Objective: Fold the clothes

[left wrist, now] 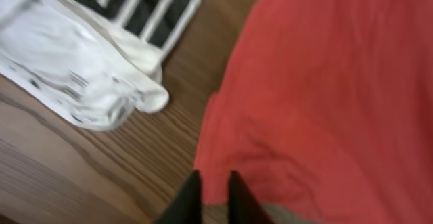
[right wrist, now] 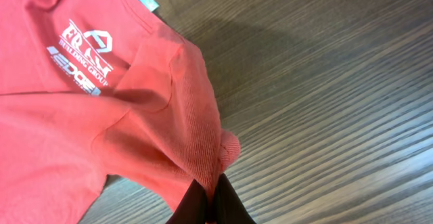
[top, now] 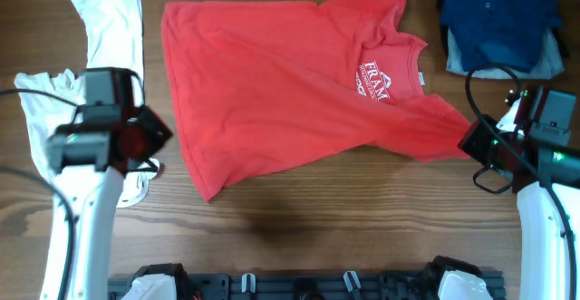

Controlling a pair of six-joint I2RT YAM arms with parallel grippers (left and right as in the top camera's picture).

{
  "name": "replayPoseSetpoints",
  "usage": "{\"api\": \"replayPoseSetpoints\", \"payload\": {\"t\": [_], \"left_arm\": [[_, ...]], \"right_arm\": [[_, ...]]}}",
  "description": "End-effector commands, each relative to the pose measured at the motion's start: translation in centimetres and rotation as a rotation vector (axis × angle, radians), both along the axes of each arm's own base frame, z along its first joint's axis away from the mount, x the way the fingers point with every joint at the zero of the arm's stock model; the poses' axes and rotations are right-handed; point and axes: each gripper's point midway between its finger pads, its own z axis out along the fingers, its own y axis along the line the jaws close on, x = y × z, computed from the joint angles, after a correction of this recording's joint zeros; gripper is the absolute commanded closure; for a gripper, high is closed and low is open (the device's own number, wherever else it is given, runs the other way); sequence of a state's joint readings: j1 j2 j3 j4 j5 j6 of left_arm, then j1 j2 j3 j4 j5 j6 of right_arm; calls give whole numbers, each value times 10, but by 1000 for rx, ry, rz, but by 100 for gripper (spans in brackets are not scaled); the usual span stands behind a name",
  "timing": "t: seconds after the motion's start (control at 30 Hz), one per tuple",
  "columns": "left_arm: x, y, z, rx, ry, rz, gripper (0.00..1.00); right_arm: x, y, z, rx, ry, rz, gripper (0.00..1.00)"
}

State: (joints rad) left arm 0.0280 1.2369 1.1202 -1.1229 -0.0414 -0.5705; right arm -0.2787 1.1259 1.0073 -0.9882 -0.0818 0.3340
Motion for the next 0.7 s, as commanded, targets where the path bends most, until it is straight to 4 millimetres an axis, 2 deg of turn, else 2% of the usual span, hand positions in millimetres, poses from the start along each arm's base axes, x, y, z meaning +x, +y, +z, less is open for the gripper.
{"api": "replayPoseSetpoints", "payload": {"t": [0.0,0.13,0.2,0.37,0.6,0.67], "left_arm": [[-26,-48,-46,-196,176,-114,51],[-43,-70,-70,-239,273,-149,28],[-46,-80,-77,-241,296,-184,23],[-51,-103,-98,-214,328,-230,23],[-73,-89,-138,-106,449,-82,25],[-73,-83,-145,-69,452,-46,24]], "right_arm": [[5,0,2,1,-7,25,96],[6,0,3,-6,-12,39,96],[6,0,3,-9,-13,42,96],[6,1,3,-7,-13,45,96],[6,1,3,-7,-14,46,96],[6,1,3,-7,-14,46,96]]}}
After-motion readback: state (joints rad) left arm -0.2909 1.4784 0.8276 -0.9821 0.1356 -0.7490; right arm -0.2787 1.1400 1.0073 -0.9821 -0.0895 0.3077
